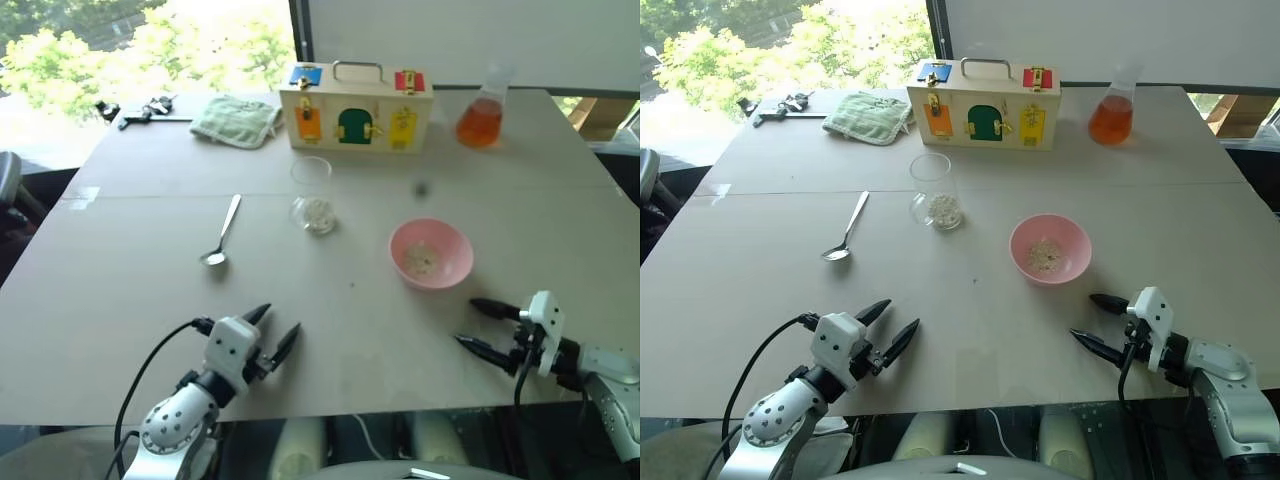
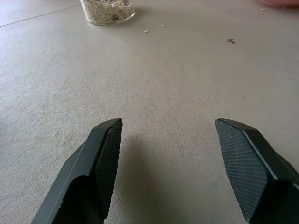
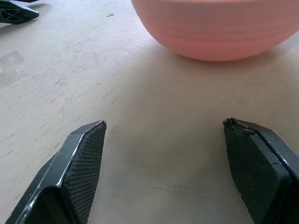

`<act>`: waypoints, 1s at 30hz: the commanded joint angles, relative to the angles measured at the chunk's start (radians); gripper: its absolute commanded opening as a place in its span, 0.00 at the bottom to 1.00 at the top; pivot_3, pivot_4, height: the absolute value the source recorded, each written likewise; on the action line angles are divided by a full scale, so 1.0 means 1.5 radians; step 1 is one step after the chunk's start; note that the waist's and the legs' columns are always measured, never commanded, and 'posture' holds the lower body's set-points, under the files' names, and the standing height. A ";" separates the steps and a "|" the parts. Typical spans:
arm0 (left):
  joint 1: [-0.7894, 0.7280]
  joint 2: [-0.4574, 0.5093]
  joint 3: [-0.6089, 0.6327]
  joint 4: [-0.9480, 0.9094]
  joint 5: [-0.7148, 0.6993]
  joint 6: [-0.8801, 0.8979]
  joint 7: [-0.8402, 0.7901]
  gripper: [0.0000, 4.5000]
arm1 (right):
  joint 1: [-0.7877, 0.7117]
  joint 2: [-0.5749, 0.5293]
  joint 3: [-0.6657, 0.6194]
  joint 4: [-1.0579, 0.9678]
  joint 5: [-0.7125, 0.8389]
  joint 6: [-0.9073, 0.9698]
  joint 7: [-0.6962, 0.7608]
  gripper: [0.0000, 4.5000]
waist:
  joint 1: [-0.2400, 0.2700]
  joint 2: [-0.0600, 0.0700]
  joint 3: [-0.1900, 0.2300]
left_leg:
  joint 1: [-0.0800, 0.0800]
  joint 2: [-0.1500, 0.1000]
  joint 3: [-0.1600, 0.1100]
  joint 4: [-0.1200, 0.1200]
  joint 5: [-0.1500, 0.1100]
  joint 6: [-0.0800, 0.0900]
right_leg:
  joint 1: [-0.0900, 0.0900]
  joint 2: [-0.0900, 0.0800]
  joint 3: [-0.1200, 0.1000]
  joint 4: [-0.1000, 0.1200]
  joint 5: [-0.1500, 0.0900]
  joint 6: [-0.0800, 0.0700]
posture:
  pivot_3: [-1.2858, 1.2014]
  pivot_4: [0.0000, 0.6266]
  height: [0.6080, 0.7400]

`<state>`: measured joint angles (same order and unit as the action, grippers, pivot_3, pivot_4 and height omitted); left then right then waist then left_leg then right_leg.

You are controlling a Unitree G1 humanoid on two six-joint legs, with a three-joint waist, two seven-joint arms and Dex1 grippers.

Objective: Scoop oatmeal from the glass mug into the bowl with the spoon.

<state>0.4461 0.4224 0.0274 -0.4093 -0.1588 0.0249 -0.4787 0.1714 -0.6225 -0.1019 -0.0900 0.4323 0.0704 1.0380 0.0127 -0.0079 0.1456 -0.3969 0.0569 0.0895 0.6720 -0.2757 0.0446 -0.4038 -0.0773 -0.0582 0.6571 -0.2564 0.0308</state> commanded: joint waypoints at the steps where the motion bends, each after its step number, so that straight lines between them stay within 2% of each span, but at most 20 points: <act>1: 0.017 0.005 0.011 0.007 0.005 0.012 0.002 0.73 | -0.003 -0.007 -0.018 0.005 0.007 -0.011 0.011 0.89 | 0.000 0.000 0.000 | 0.000 0.000 0.000 0.000 0.000 0.000 | 0.000 0.000 0.000 0.000 0.000 0.000 | 0.52 0.24 1.00; 30: -0.010 -0.005 -0.001 -0.016 -0.010 0.041 0.002 0.73 | 0.036 -0.006 -0.031 -0.025 0.009 -0.018 0.000 0.89 | 0.001 0.000 0.000 | 0.000 0.000 0.000 0.000 0.000 0.000 | 0.000 0.000 0.000 0.000 0.000 0.000 | 0.52 0.24 1.00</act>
<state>0.4296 0.4192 0.0289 -0.4290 -0.1785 0.0824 -0.4789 0.2196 -0.6238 -0.1275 -0.0996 0.4351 0.0410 1.0391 0.0143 -0.0082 0.1456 -0.3970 0.0565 0.0896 0.6721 -0.2757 0.0446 -0.4037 -0.0774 -0.0581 0.6571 -0.2563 0.0310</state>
